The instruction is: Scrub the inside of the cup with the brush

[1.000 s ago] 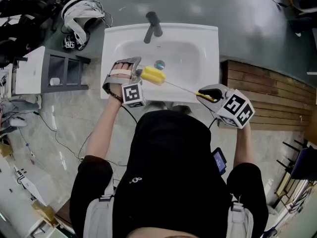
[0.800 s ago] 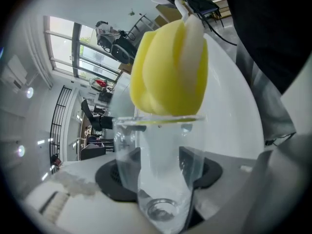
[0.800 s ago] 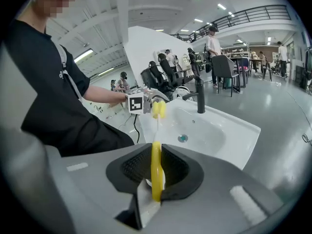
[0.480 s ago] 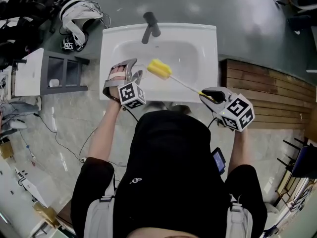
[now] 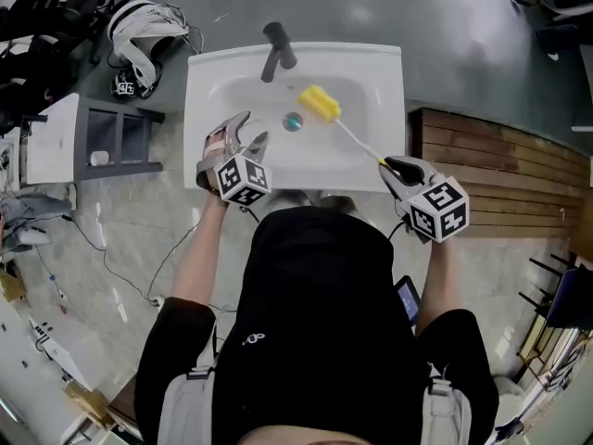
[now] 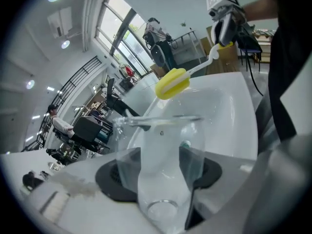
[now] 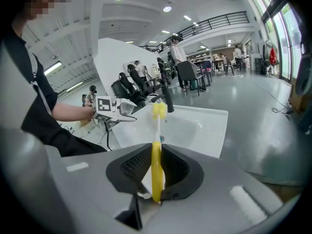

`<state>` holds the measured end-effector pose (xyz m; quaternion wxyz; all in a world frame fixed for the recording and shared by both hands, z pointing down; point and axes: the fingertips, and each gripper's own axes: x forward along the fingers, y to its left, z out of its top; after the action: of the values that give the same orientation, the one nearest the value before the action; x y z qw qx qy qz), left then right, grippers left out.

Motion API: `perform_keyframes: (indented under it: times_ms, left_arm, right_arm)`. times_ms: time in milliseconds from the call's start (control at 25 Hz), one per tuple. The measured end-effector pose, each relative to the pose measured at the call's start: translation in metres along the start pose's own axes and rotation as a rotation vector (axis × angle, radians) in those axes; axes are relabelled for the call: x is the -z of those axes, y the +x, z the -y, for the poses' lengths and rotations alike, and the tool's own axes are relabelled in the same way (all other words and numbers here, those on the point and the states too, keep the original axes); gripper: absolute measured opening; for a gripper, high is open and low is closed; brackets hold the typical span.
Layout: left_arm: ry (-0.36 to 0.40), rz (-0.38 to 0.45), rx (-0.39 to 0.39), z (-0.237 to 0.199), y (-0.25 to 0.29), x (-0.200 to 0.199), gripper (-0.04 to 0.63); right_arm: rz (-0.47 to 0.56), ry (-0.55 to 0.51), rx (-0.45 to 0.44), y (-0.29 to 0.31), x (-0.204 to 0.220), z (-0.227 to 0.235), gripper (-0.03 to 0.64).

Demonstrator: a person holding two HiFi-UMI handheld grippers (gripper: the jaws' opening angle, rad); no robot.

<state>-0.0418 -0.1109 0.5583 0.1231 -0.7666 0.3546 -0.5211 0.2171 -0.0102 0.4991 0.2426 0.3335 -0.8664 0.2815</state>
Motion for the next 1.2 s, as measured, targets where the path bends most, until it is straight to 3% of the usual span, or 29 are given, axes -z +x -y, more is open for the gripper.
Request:
perform_keyframes:
  times_ms: [400, 1200]
  left_arm:
    - [-0.132, 0.053, -0.028, -0.004, -0.015, -0.004, 0.270]
    - [-0.389, 0.034, -0.070, -0.006, -0.032, 0.028, 0.270]
  right_arm:
    - [0.068, 0.131, 0.203, 0.001, 0.005, 0.042, 0.061]
    - [0.131, 0.355, 0.515, 0.009, 0.029, 0.107, 0.060]
